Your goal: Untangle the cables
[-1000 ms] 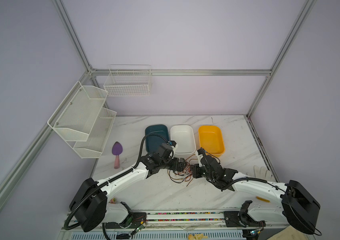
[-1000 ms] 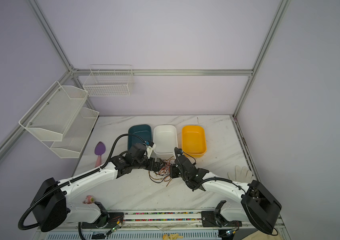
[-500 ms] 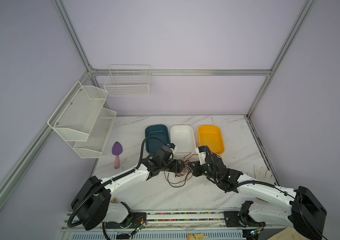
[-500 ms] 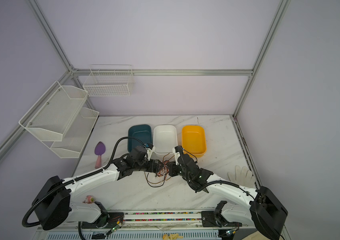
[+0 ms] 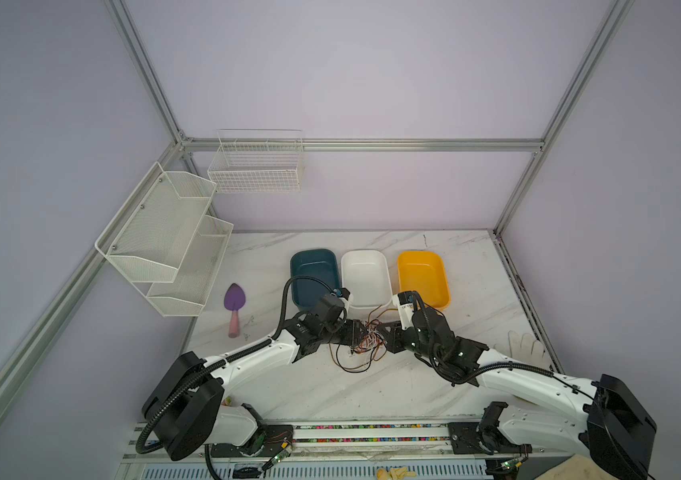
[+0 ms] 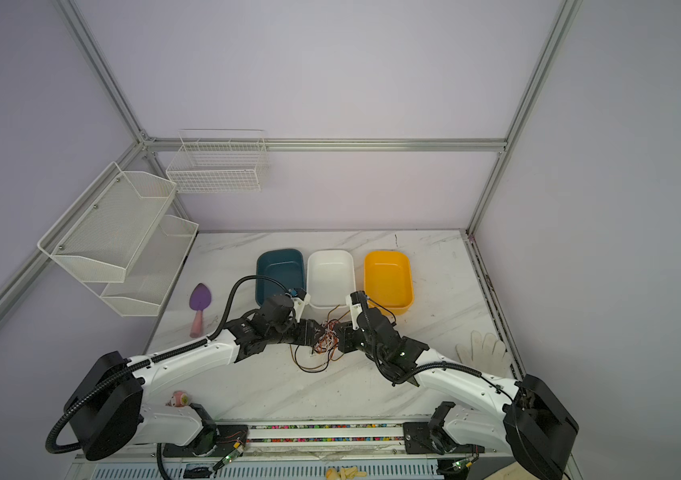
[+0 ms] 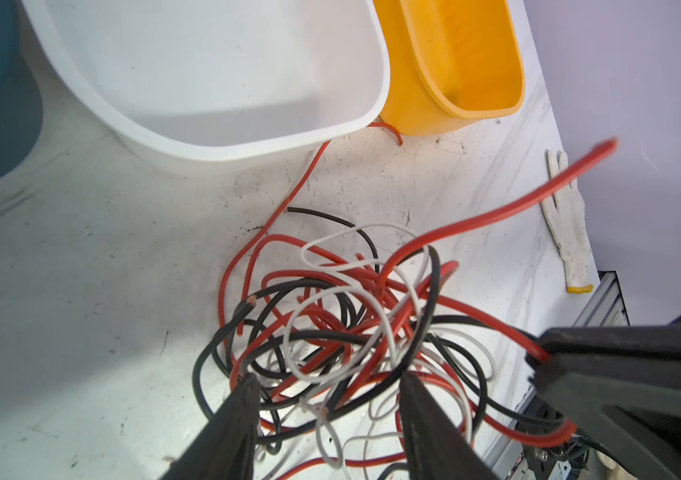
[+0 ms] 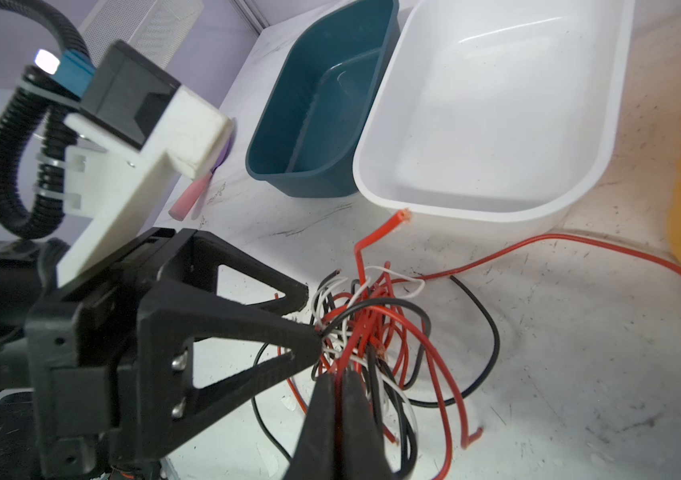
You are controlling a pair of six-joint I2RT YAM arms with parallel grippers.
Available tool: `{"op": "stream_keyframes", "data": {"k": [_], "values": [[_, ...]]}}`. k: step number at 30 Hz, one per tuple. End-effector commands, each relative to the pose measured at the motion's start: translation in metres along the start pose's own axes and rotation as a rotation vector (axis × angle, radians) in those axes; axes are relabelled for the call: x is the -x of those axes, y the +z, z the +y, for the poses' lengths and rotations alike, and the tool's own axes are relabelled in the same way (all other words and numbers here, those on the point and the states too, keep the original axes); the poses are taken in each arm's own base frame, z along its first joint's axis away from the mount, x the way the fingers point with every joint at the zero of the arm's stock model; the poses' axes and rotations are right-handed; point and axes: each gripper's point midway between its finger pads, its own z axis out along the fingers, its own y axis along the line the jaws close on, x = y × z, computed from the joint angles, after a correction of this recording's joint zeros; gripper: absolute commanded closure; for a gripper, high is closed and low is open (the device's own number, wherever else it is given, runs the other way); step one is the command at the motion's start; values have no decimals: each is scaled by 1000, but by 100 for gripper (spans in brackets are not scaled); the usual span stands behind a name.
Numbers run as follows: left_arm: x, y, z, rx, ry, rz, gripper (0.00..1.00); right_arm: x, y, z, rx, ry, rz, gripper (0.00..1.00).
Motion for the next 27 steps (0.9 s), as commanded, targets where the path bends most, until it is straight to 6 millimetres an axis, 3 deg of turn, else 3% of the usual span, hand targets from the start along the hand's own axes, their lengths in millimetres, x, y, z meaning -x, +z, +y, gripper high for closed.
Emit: {"op": "stream_keyframes", "data": {"k": [1, 7, 27], "values": [[-12, 6, 5, -8, -1, 14, 51, 7, -8, 12, 51, -28, -34, 100], [-13, 9, 6, -12, -3, 13, 56, 11, -13, 16, 68, -41, -43, 100], [-18, 15, 16, 27, 3, 25, 96, 48, -39, 28, 29, -97, -126, 100]]}}
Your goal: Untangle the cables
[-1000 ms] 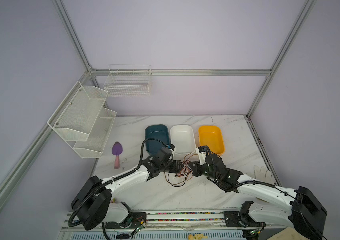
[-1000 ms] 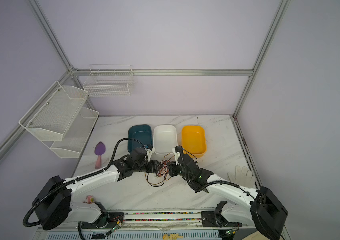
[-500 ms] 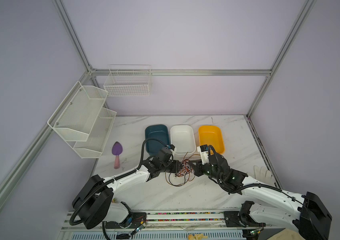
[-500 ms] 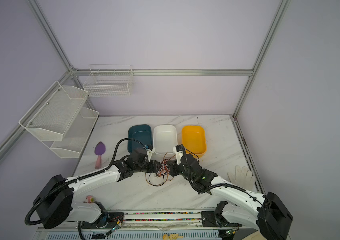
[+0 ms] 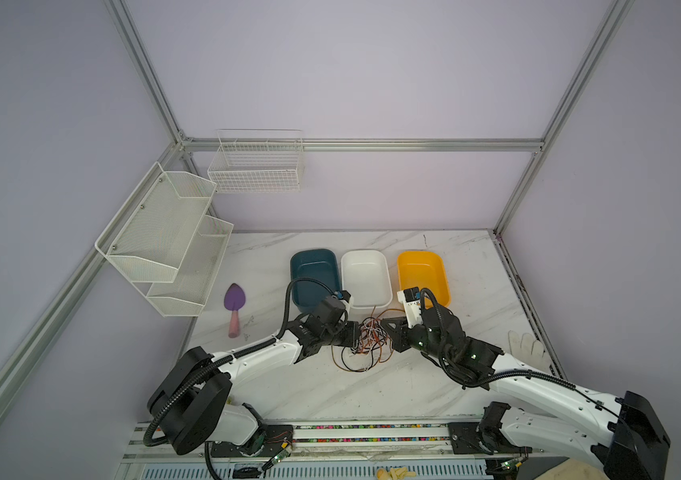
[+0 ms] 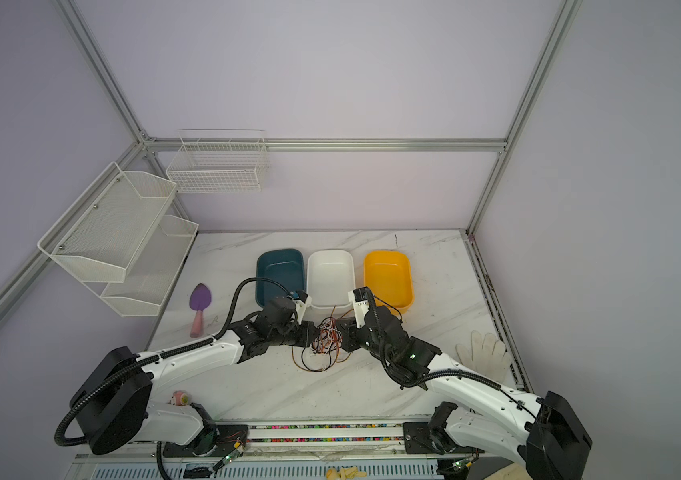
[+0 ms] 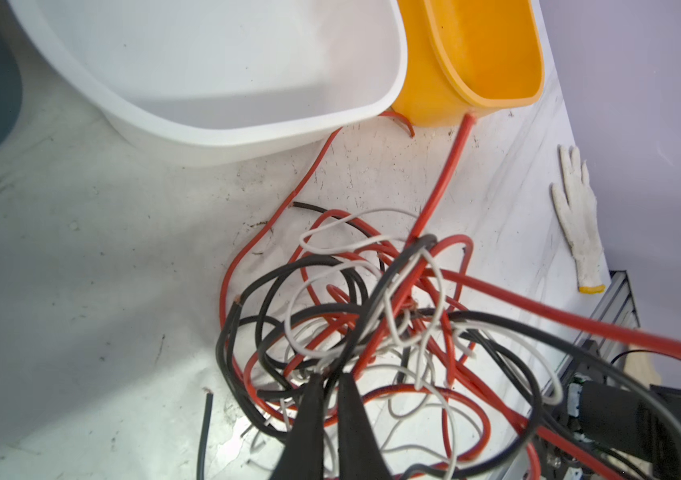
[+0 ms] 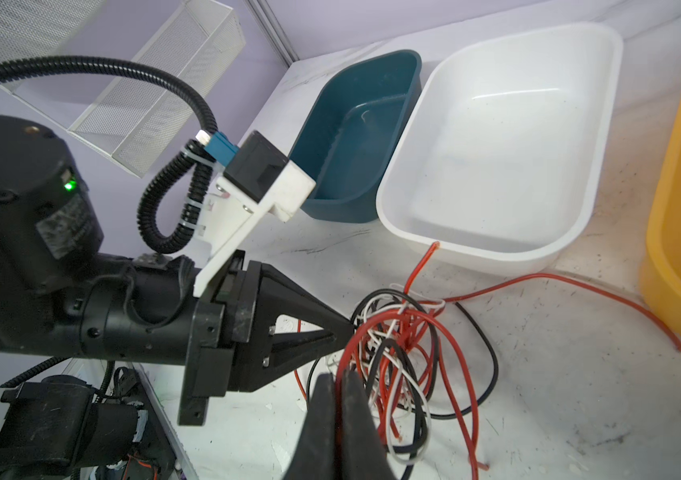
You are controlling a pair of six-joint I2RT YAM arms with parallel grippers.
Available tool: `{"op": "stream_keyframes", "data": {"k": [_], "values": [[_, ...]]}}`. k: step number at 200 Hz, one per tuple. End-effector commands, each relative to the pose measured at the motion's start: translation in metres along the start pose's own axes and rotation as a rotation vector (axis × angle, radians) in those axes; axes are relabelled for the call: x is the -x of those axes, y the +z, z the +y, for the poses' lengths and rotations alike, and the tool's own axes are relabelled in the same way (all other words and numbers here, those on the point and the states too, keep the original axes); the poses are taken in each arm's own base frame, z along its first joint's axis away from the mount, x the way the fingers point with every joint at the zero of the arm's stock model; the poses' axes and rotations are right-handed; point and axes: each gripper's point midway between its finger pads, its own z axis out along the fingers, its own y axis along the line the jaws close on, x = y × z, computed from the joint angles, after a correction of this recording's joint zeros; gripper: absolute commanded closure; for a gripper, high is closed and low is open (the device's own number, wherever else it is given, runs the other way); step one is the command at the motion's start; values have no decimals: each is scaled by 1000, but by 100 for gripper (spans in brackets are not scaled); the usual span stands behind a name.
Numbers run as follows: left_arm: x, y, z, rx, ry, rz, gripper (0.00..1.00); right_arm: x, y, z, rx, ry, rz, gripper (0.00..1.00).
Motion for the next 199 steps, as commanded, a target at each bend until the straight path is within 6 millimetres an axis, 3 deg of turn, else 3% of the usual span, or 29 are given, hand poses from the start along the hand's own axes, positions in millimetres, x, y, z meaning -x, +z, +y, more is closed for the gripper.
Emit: {"op": "stream_keyframes", "data": {"k": [1, 54, 92, 145, 199], "values": [[-10, 3, 9, 21, 10, 9, 97, 27, -14, 10, -7, -30, -67, 100], [-11, 1, 17, 66, 24, 10, 100, 46, -28, 18, -4, -30, -114, 100], [2, -17, 20, 122, 50, -39, 100, 52, -34, 13, -38, -16, -136, 100], [29, -50, 0, 72, 56, -140, 100, 25, -14, -11, -114, 10, -76, 100], [47, -80, -26, -10, 75, -208, 100, 0, 3, -22, -128, 20, -18, 100]]}}
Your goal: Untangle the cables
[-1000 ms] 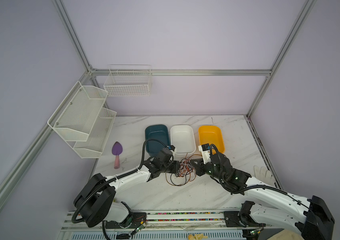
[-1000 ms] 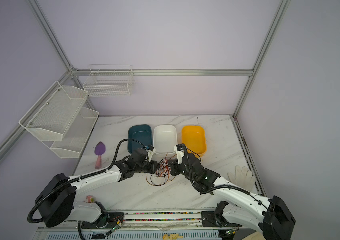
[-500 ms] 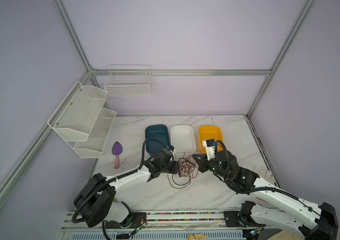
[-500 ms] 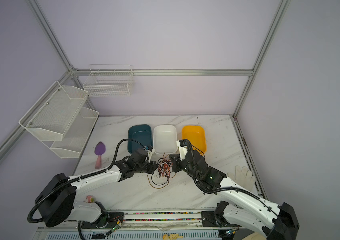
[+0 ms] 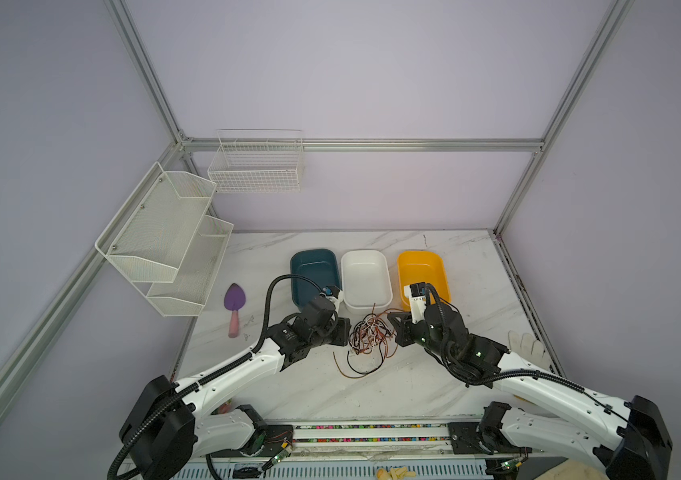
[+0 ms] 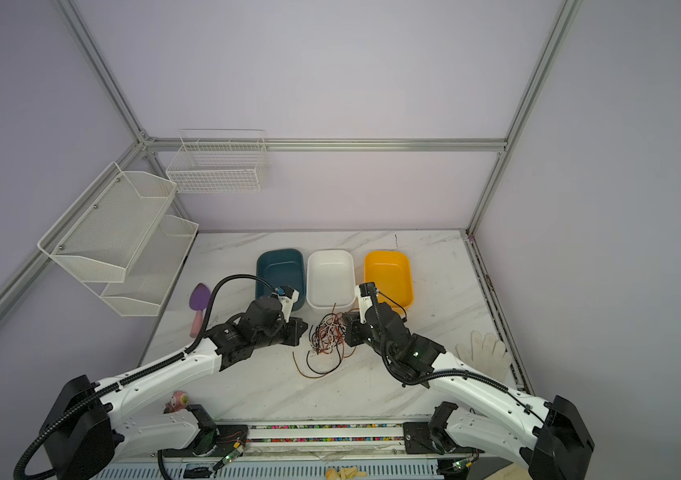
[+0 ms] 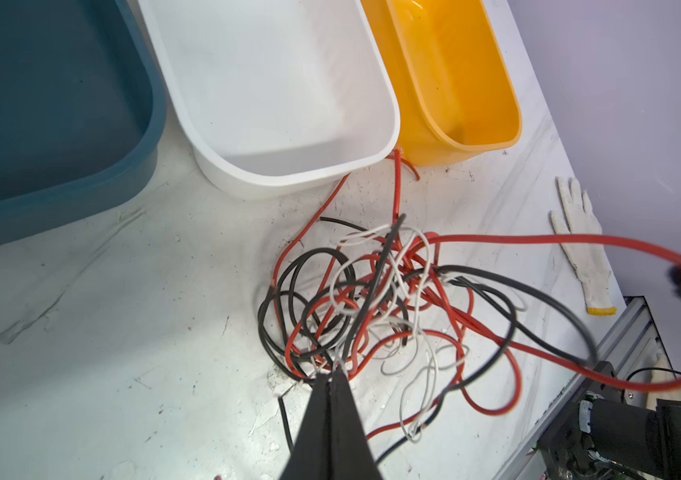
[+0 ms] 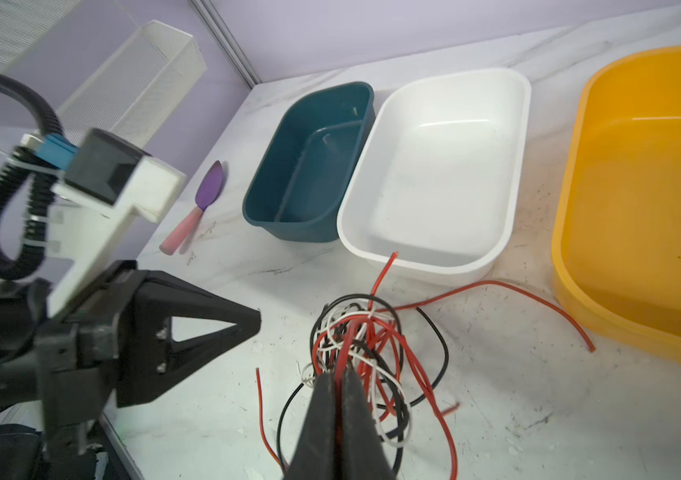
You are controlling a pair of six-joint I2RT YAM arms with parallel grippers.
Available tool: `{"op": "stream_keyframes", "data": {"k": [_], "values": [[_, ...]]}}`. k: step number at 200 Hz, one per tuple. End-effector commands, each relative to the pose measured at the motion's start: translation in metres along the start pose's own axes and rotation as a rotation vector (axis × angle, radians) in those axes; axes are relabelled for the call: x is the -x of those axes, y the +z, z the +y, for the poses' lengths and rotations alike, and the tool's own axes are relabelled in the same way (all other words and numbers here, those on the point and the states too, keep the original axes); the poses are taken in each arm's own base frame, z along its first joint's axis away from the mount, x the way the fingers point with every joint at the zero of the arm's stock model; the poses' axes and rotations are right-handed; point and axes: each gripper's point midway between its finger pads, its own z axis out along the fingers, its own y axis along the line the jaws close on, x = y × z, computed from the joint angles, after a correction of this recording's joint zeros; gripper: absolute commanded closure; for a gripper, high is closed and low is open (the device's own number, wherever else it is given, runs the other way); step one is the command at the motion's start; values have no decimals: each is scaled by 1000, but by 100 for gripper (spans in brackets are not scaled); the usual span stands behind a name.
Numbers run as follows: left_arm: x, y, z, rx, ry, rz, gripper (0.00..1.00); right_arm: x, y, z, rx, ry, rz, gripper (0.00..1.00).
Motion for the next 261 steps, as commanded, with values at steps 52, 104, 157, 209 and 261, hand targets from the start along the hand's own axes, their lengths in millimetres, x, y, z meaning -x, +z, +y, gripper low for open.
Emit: {"op": "stream_keyframes", "data": {"k": [52, 104, 157, 209, 261], "values": [[27, -20, -29, -108, 34, -69, 100, -11, 9, 2, 33, 14, 0, 100], [8, -1, -58, -304, -13, -4, 57, 18, -10, 32, 159, -16, -72, 100], [0, 1, -80, -424, -7, 1, 28, 37, -22, 54, 245, -15, -95, 100], [-5, 4, -86, -443, -4, 9, 27, 47, -25, 61, 256, -15, -109, 100], [-7, 8, -82, -418, -9, 16, 59, 50, -24, 58, 235, -9, -112, 100]]}}
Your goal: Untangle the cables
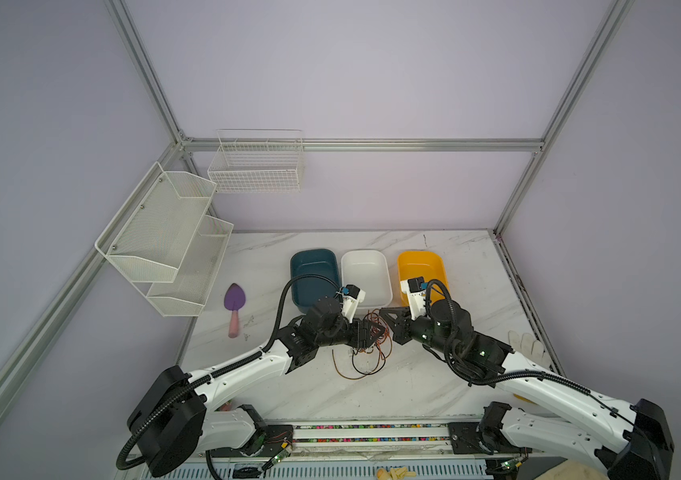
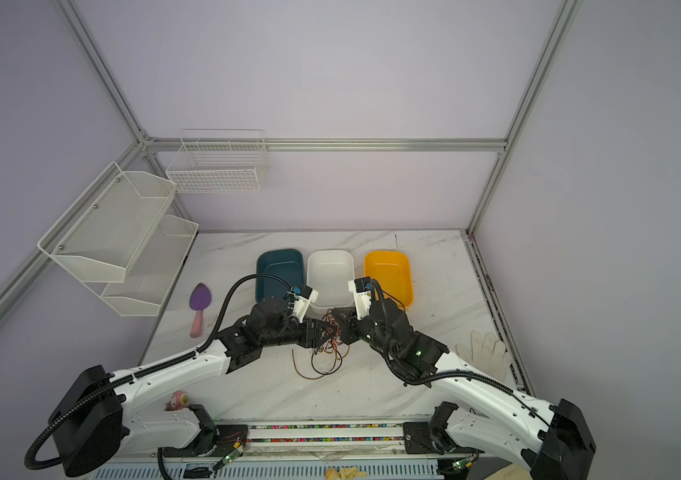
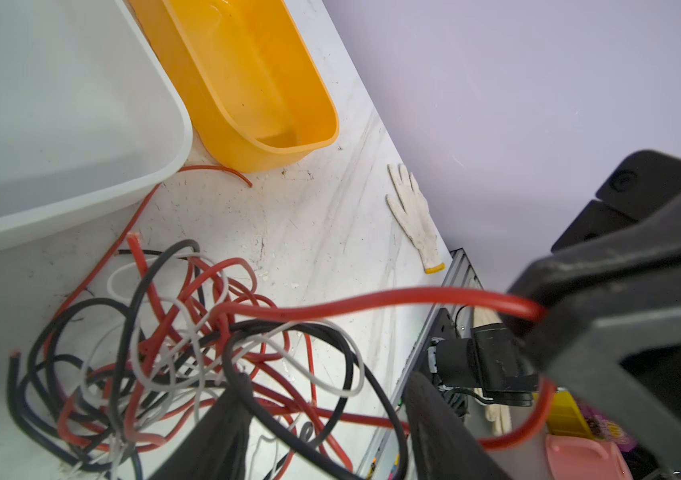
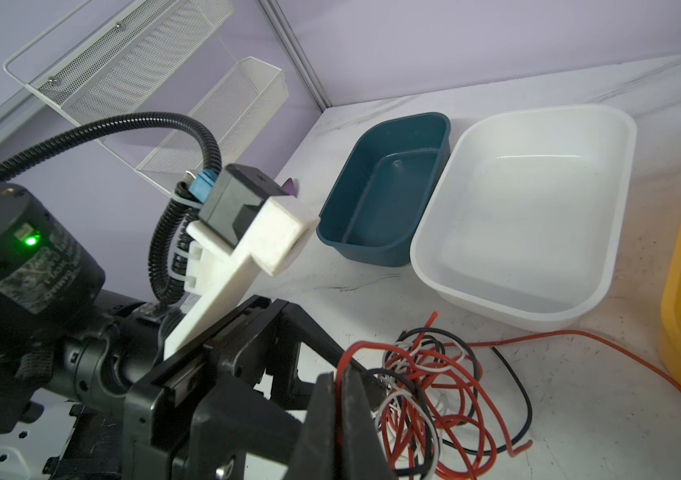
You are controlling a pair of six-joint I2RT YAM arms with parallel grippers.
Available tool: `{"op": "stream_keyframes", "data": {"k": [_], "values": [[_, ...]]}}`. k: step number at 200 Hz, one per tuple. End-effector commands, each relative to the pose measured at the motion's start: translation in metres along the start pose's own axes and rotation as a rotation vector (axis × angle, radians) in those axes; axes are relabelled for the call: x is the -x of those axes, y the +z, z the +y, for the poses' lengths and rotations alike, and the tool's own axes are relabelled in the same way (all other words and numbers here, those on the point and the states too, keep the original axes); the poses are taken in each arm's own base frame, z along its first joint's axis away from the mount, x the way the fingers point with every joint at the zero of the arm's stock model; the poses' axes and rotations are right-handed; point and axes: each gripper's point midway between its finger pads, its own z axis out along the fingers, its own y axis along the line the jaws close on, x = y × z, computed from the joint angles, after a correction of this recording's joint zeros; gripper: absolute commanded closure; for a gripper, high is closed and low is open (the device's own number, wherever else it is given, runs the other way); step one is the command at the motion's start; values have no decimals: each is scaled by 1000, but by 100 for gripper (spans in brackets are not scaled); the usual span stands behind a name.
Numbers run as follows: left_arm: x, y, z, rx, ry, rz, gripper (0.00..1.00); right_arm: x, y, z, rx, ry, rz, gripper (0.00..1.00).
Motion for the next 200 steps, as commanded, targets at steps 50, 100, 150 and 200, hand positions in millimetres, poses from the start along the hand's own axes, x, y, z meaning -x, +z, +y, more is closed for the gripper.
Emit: {"op": "stream_keyframes", "data": {"k": [50, 100, 150, 200], "values": [[-5, -7, 10, 54, 22, -2, 92, 27, -9, -1, -66, 10, -78, 100], [-4, -23, 16, 139, 57, 1, 100, 40, -23, -22, -191, 57, -154, 100], [14, -66, 14, 250, 107, -56, 100, 36, -33, -52, -345, 73, -181, 100], [43, -109, -11, 262, 160, -163, 100, 22, -29, -69, -387, 107, -157, 100]]}}
